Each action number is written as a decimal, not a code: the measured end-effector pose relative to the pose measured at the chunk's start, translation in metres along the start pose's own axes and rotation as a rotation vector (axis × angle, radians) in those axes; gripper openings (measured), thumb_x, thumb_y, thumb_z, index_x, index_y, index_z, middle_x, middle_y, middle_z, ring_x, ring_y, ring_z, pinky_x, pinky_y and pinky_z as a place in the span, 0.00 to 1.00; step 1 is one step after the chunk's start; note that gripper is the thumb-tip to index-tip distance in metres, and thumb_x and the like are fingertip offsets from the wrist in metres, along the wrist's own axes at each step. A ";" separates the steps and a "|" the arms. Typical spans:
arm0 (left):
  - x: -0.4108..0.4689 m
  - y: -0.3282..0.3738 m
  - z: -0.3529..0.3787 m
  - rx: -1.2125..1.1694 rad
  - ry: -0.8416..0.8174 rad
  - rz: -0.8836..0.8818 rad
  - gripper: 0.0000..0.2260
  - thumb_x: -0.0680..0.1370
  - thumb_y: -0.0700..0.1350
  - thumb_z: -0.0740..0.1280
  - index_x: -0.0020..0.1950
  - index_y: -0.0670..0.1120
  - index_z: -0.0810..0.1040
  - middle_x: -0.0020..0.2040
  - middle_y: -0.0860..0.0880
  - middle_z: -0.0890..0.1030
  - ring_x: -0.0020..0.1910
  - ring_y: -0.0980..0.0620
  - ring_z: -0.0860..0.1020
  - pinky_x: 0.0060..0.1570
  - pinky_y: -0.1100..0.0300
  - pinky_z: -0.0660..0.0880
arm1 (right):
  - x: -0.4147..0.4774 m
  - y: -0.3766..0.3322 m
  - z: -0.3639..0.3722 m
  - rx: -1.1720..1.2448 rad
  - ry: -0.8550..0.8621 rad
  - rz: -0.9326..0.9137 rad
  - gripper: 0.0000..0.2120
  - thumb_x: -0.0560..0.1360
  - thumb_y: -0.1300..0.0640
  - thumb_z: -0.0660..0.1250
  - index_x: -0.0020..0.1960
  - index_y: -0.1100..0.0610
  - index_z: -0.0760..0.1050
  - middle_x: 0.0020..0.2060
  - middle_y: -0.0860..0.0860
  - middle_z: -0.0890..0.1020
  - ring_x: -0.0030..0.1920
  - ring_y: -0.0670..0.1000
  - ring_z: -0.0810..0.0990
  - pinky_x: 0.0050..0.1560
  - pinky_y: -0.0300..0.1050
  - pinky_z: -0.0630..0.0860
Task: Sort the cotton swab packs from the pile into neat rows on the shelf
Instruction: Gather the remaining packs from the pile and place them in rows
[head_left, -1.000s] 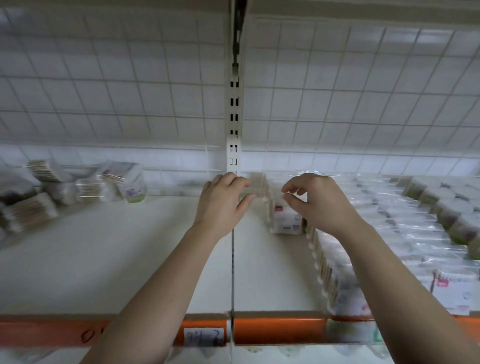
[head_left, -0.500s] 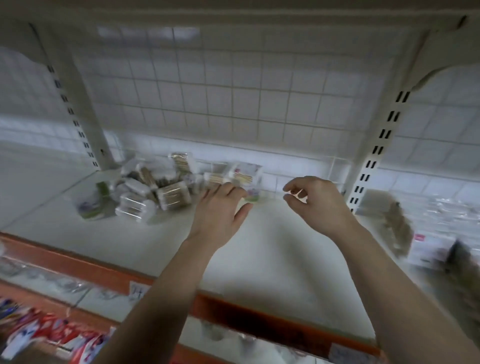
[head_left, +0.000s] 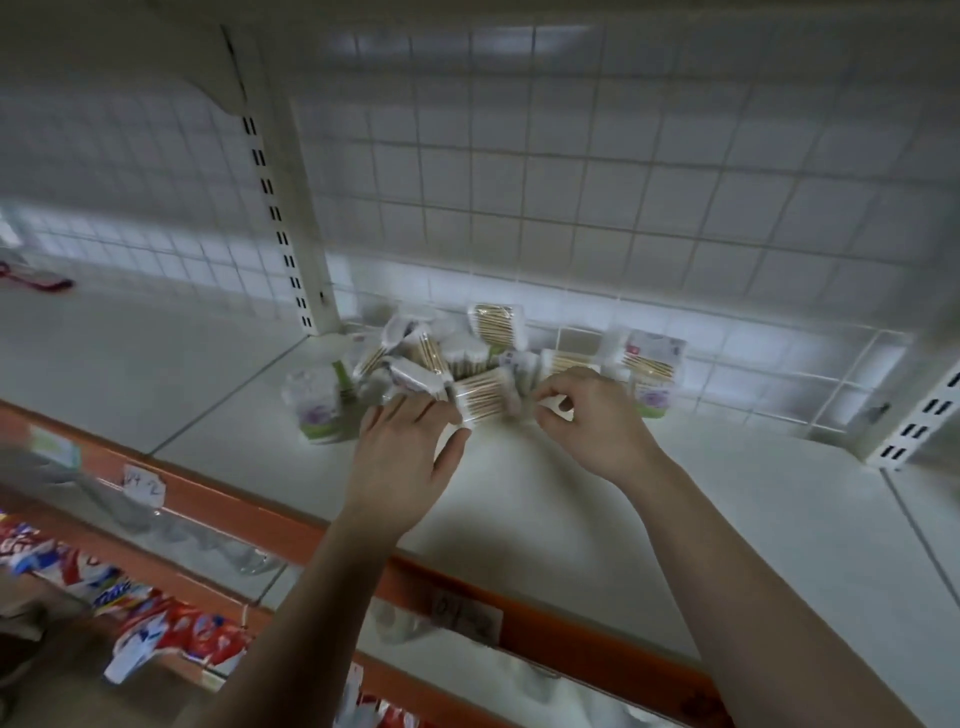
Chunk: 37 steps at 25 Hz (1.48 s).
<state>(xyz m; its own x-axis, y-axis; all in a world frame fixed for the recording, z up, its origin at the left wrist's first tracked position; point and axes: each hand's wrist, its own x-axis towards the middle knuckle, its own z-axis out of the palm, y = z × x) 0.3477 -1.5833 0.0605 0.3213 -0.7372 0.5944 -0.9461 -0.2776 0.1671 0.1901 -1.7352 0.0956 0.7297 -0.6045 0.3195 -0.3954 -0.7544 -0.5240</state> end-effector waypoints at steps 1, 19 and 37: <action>-0.002 -0.008 -0.001 -0.002 0.009 -0.008 0.13 0.76 0.54 0.59 0.47 0.50 0.80 0.45 0.51 0.79 0.45 0.46 0.77 0.47 0.52 0.71 | 0.005 -0.003 0.009 0.002 -0.012 0.014 0.07 0.73 0.55 0.68 0.50 0.51 0.80 0.49 0.50 0.79 0.46 0.48 0.76 0.49 0.43 0.72; -0.013 -0.039 0.005 -0.103 0.028 -0.047 0.11 0.75 0.52 0.59 0.47 0.50 0.79 0.46 0.51 0.79 0.44 0.48 0.75 0.44 0.57 0.66 | 0.043 -0.005 0.061 0.122 -0.013 0.183 0.25 0.70 0.55 0.73 0.63 0.52 0.66 0.57 0.51 0.74 0.51 0.52 0.76 0.52 0.42 0.71; -0.006 -0.052 0.016 -0.299 -0.079 -0.227 0.20 0.74 0.49 0.69 0.62 0.42 0.71 0.62 0.41 0.72 0.62 0.41 0.71 0.58 0.48 0.71 | 0.025 -0.009 0.017 0.274 0.086 0.239 0.10 0.67 0.57 0.75 0.43 0.51 0.75 0.38 0.43 0.77 0.37 0.44 0.75 0.40 0.35 0.72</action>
<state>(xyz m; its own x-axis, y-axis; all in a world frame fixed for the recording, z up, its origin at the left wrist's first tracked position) 0.3958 -1.5740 0.0352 0.5154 -0.7261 0.4552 -0.8171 -0.2563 0.5163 0.2214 -1.7387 0.0945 0.5809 -0.7832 0.2220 -0.3766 -0.5003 -0.7797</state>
